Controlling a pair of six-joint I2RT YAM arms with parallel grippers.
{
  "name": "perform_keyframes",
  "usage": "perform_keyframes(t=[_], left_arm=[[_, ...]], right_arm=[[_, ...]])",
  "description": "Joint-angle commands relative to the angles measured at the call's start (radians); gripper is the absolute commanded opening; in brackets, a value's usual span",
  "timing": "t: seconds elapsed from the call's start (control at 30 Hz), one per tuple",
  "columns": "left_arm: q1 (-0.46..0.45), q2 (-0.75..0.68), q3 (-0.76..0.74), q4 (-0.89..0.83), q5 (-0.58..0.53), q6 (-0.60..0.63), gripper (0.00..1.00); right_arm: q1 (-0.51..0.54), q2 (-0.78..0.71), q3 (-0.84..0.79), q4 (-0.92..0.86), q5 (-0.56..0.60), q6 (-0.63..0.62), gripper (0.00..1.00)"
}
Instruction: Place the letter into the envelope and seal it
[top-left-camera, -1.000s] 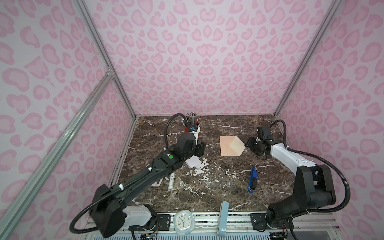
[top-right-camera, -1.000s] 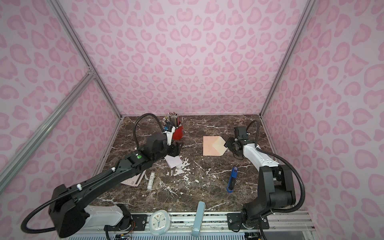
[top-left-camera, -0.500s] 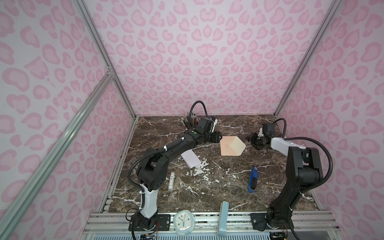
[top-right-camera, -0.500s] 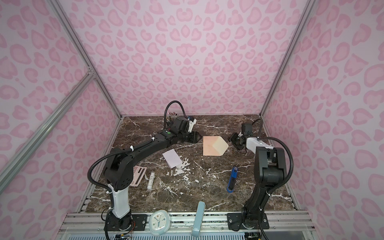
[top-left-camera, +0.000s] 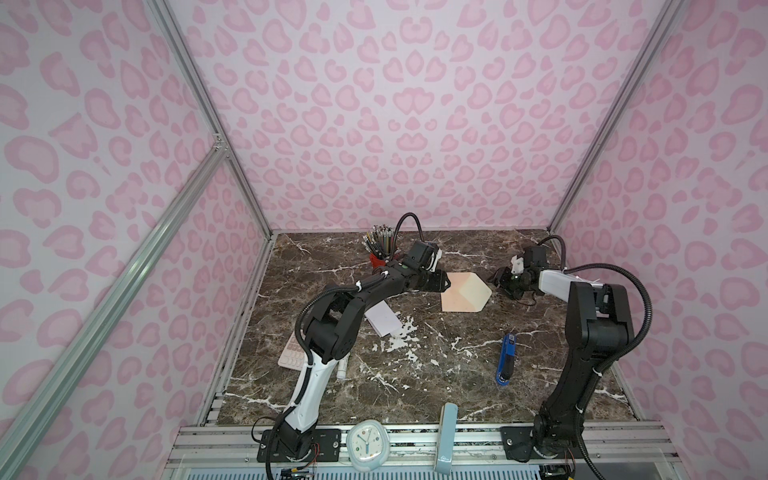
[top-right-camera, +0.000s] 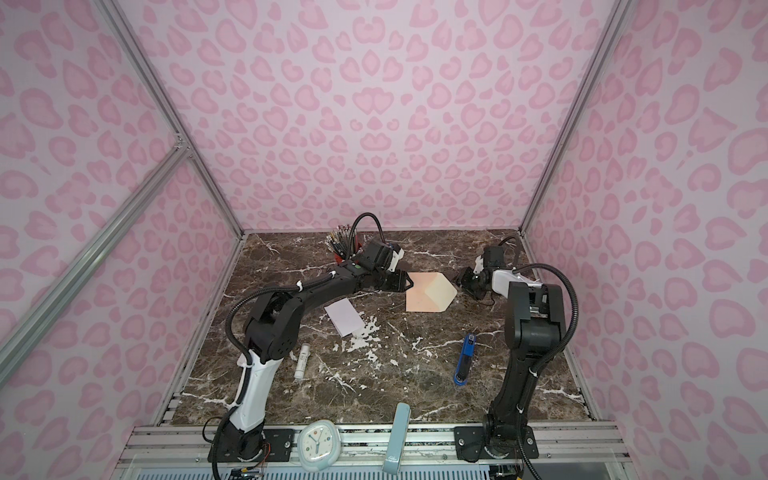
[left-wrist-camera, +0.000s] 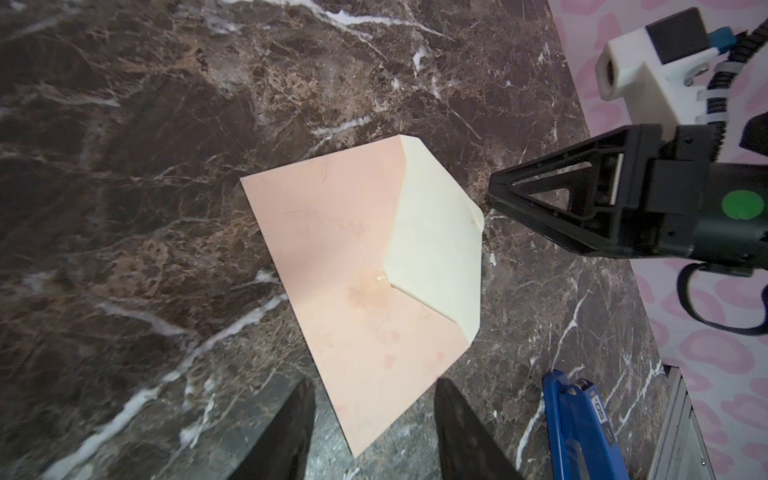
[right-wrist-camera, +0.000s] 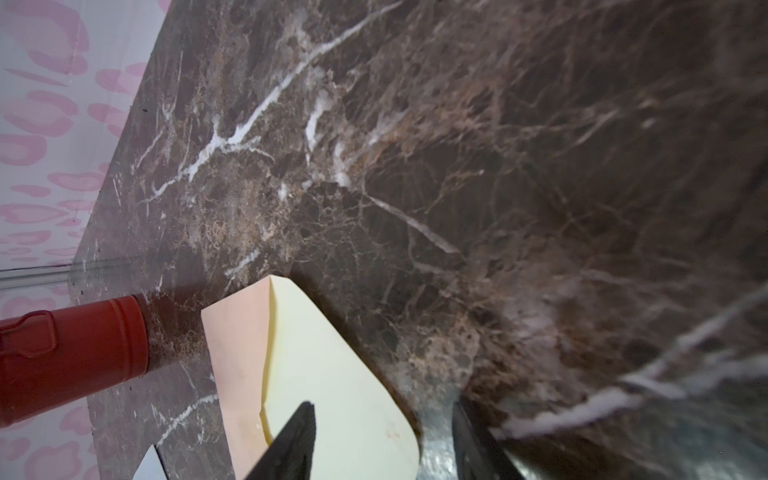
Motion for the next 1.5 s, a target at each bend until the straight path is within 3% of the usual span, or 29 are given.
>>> perform_keyframes(t=[0.0,0.63,1.03,1.13,1.23,1.47], left_arm=[[0.007,0.027,0.024,-0.006,0.025,-0.014,0.49],[0.018,0.160,0.111,-0.070,0.078,0.005,0.46],[0.033,0.190,0.129,-0.087,0.093,0.003,0.45],[0.036,0.194,0.129,-0.092,0.096,0.005,0.45],[0.038,0.197,0.128,-0.095,0.099,0.006,0.45],[0.038,0.205,0.130,-0.091,0.106,0.003,0.44]], right_arm=[[-0.004,0.012,0.004,-0.032,-0.032,-0.043,0.53],[-0.010,0.059,0.015,-0.056,-0.149,-0.071,0.45],[-0.009,0.023,0.013,-0.063,-0.212,-0.064,0.29],[-0.009,0.013,0.007,-0.065,-0.217,-0.060,0.32],[-0.012,-0.005,-0.007,-0.073,-0.195,-0.042,0.42],[-0.014,-0.045,-0.027,-0.108,-0.144,-0.052,0.43]])
